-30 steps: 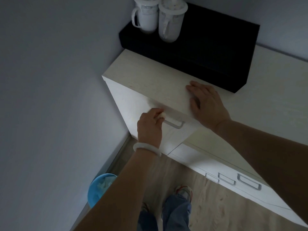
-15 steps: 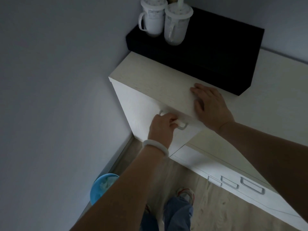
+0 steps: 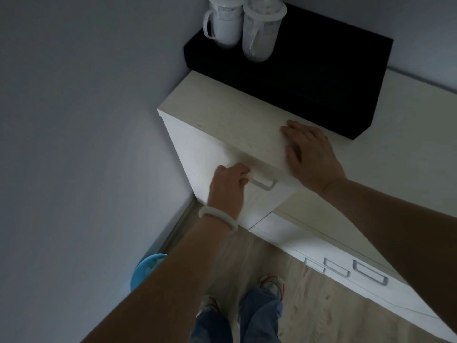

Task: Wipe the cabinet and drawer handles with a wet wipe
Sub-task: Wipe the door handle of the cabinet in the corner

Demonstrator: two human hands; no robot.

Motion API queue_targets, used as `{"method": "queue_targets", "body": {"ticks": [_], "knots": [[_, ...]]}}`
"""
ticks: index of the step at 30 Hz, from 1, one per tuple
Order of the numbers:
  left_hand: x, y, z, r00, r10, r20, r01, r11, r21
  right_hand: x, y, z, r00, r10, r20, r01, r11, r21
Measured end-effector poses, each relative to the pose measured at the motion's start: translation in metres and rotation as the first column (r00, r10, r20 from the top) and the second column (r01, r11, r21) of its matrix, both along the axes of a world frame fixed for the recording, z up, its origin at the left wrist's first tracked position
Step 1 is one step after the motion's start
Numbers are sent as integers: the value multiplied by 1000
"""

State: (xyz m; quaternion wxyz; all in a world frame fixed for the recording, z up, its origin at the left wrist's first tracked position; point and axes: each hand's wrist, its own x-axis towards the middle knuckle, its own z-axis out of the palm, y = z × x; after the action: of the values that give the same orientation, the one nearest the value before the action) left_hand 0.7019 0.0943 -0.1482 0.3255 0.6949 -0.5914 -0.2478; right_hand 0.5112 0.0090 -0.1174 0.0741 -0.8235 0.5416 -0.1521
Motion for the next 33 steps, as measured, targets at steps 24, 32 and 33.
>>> {"method": "queue_targets", "body": {"ticks": [24, 32, 33], "knots": [[17, 5, -7, 987, 104, -122, -109, 993, -33, 1, 3, 4, 1000, -14, -18, 14, 1000, 15], [-19, 23, 4, 974, -9, -228, -3, 999, -52, 0, 2, 4, 1000, -14, -28, 15, 1000, 20], [-9, 19, 8, 954, 106, -282, -113, 994, -9, 0, 2, 4, 1000, -12, -28, 12, 1000, 15]]}}
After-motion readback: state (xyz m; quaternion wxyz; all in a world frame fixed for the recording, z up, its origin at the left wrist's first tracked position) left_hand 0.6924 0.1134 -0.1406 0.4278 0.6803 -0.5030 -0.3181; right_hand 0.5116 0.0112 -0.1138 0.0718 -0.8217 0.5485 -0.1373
